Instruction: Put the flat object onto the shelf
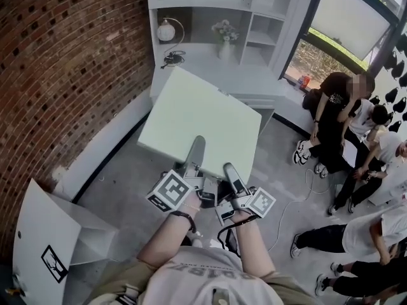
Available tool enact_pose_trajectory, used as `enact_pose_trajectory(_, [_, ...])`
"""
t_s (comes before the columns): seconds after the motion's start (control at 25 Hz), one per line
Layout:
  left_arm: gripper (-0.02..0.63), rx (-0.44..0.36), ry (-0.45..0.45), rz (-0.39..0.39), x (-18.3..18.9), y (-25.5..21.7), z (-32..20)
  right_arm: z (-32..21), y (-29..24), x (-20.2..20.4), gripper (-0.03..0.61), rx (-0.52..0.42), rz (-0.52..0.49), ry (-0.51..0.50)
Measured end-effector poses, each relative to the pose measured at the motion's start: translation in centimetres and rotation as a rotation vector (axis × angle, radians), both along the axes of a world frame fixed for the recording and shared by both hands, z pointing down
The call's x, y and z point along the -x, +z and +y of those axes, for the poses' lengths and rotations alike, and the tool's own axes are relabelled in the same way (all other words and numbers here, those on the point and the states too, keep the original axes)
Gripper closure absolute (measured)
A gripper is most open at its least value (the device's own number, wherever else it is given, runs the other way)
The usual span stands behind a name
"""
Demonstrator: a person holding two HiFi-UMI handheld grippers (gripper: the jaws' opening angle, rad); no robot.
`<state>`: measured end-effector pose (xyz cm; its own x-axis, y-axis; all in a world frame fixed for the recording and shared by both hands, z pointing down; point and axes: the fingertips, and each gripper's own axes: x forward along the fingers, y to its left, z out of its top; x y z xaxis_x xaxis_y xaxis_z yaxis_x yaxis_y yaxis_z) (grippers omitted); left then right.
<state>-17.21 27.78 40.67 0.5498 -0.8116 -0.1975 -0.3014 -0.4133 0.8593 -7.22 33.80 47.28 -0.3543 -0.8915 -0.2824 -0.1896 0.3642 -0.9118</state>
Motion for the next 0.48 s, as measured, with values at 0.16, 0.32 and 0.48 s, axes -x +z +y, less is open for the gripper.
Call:
enact_pose_trajectory(0.16, [0.331, 0.017, 0.002, 0.015, -0.3, 0.6, -0.7, -0.6, -0.3, -0.7, 0.111, -0.018, -0.036, 0.033])
enact_pose_trajectory(0.32, [0.325, 0.025, 0.021, 0.044, -0.6, 1.4, -2.2, -1.8, -0.3, -1.2, 0.147, -0.035, -0.017, 0.072])
enact_pose_trajectory(0.48, [0.311, 0.007, 0.063, 0.068, -1.5, 1.4, -4.2, -3.6, -0.5, -2.2, 0.158, -0.07, 0.017, 0.103])
